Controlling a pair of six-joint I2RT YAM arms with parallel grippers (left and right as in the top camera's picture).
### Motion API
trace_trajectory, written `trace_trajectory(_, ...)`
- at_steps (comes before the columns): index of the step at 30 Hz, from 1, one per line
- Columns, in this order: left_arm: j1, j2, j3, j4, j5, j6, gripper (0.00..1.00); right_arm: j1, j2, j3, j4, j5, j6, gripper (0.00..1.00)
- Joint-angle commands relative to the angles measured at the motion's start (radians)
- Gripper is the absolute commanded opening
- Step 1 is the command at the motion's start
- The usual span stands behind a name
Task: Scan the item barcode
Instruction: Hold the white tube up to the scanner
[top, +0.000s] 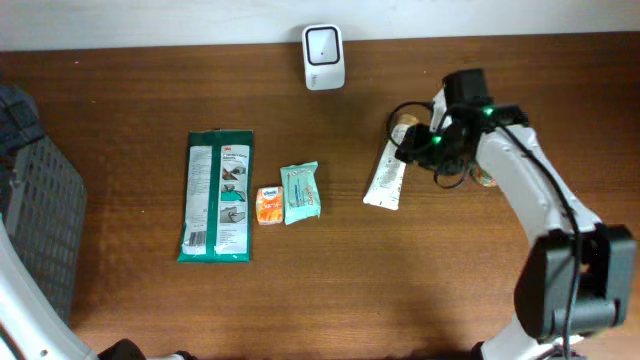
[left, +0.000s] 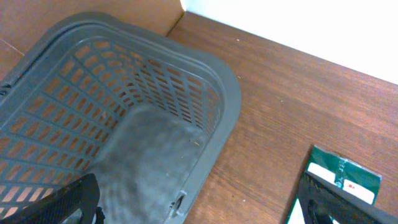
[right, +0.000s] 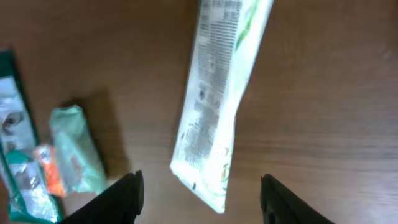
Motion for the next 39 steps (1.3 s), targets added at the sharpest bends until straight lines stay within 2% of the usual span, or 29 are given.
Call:
trace_trajectory(1, 0.002, -0.002, 0.002, 0.001, 0.003, 0.013, 0.99, -0.002, 0.060, -0.098, 0.143, -0.053, 0.053, 0.58)
trace_trajectory(2, 0.002, -0.002, 0.002, 0.001, 0.003, 0.013, 0.99, -0.001, 0.105, -0.131, 0.227, -0.083, 0.076, 0.58)
trace_trajectory(6, 0.002, -0.002, 0.002, 0.001, 0.003, 0.013, 0.99, 0.019, 0.252, -0.132, 0.298, -0.109, 0.082, 0.57)
trace_trajectory(8, 0.002, -0.002, 0.002, 0.001, 0.004, 0.013, 0.99, 0.019, 0.278, -0.132, 0.314, -0.105, 0.082, 0.40)
trace_trajectory(9, 0.002, -0.002, 0.002, 0.001, 0.004, 0.013, 0.99, 0.018, 0.277, -0.132, 0.317, -0.105, 0.081, 0.24)
trace_trajectory(10, 0.002, -0.002, 0.002, 0.001, 0.003, 0.013, 0.99, 0.017, 0.276, -0.131, 0.315, -0.109, 0.065, 0.04)
trace_trajectory(12, 0.002, -0.002, 0.002, 0.001, 0.003, 0.013, 0.99, 0.017, 0.257, -0.122, 0.310, -0.151, -0.016, 0.04)
trace_trajectory(13, 0.002, -0.002, 0.002, 0.001, 0.004, 0.013, 0.99, 0.018, 0.209, -0.107, 0.292, -0.222, -0.125, 0.04)
trace_trajectory(15, 0.002, -0.002, 0.002, 0.001, 0.004, 0.013, 0.99, 0.018, 0.121, -0.059, 0.180, -0.389, -0.328, 0.04)
trace_trajectory(18, 0.002, -0.002, 0.002, 0.001, 0.004, 0.013, 0.99, 0.019, -0.011, 0.008, 0.011, -0.558, -0.522, 0.04)
trace_trajectory(22, 0.002, -0.002, 0.002, 0.001, 0.003, 0.013, 0.99, 0.019, -0.180, 0.015, -0.019, -0.742, -0.544, 0.04)
trace_trajectory(25, 0.002, -0.002, 0.002, 0.001, 0.003, 0.013, 0.99, 0.025, -0.218, 0.081, -0.069, -0.741, -0.468, 0.04)
trace_trajectory(28, 0.002, -0.002, 0.002, 0.001, 0.003, 0.013, 0.99, 0.076, -0.217, 0.204, -0.169, -0.538, -0.428, 0.04)
trace_trajectory(30, 0.002, -0.002, 0.002, 0.001, 0.004, 0.013, 0.99, 0.146, -0.187, 0.367, -0.202, -0.324, -0.397, 0.04)
trace_trajectory(32, 0.002, -0.002, 0.002, 0.001, 0.003, 0.013, 0.99, 0.221, -0.102, 0.499, -0.173, 0.012, -0.402, 0.04)
trace_trajectory(33, 0.002, -0.002, 0.002, 0.001, 0.003, 0.013, 0.99, 0.287, -0.027, 0.506, -0.042, 0.296, -0.465, 0.04)
trace_trajectory(34, 0.002, -0.002, 0.002, 0.001, 0.003, 0.013, 0.99, 0.323, 0.035, 0.506, 0.050, 0.492, -0.513, 0.04)
trace_trajectory(36, 0.002, -0.002, 0.002, 0.001, 0.003, 0.013, 0.99, 0.359, 0.148, 0.506, 0.223, 0.741, -0.609, 0.04)
trace_trajectory(37, 0.002, -0.002, 0.002, 0.001, 0.004, 0.013, 0.99, 0.371, 0.238, 0.506, 0.368, 0.880, -0.718, 0.04)
trace_trajectory(39, 0.002, -0.002, 0.002, 0.001, 0.004, 0.012, 0.99, 0.373, 0.348, 0.506, 0.559, 0.998, -0.870, 0.04)
